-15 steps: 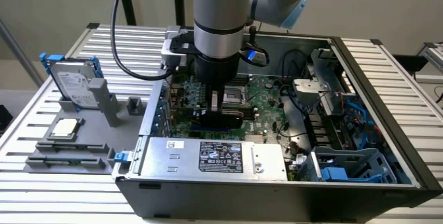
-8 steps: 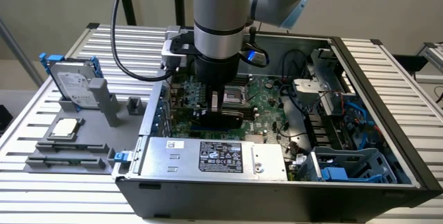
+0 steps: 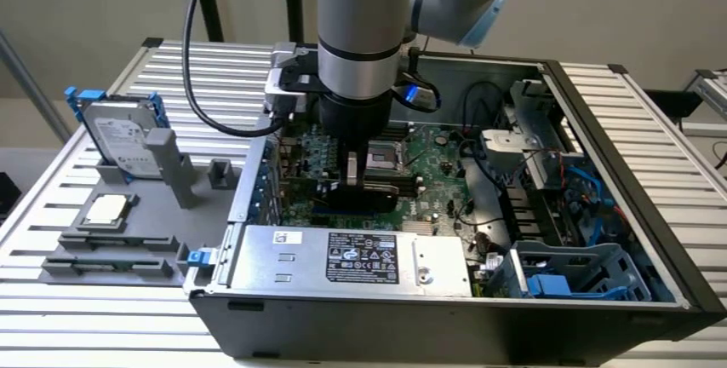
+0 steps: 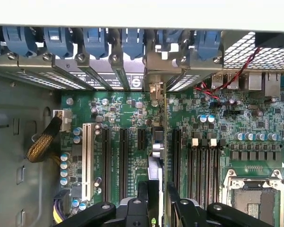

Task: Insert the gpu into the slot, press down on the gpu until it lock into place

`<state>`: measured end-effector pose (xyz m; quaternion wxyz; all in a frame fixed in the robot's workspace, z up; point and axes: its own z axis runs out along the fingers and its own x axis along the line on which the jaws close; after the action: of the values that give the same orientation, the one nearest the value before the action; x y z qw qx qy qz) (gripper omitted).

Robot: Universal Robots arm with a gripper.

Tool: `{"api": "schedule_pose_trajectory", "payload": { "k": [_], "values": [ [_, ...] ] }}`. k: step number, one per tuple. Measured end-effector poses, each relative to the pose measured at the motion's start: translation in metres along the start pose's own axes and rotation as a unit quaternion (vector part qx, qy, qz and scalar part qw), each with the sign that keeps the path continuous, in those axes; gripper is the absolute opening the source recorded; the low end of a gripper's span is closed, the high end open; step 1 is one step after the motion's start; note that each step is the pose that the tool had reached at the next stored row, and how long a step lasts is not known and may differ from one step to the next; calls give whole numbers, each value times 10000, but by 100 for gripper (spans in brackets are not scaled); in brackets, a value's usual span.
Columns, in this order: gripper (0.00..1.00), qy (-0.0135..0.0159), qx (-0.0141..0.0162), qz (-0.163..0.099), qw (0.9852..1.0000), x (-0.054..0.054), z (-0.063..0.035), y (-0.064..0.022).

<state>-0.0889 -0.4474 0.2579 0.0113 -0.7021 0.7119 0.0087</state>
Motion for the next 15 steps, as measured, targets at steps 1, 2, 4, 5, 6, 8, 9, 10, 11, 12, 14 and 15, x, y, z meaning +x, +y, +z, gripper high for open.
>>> {"api": "schedule_pose_trajectory", "payload": {
  "k": [1,2,4,5,6,8,9,10,11,12,14,15],
  "values": [
    [26,1,0,-3,10000,0,4,0],
    [26,1,-1,-5,10000,0,8,0],
    [26,0,0,-11,10000,1,19,0],
    [26,-1,0,-14,10000,1,27,0],
    [26,-2,0,-17,10000,1,35,0],
    [26,0,-1,-23,10000,1,44,0],
    [26,1,-2,-25,10000,2,46,1],
    [26,2,-2,-27,10000,2,46,0],
    [26,1,-2,-28,10000,2,46,0],
    [26,1,-1,-29,10000,2,47,0],
    [27,-6,2,-29,10000,0,33,-1],
    [34,-3,1,-28,10000,-1,3,-1]
  ]
}}
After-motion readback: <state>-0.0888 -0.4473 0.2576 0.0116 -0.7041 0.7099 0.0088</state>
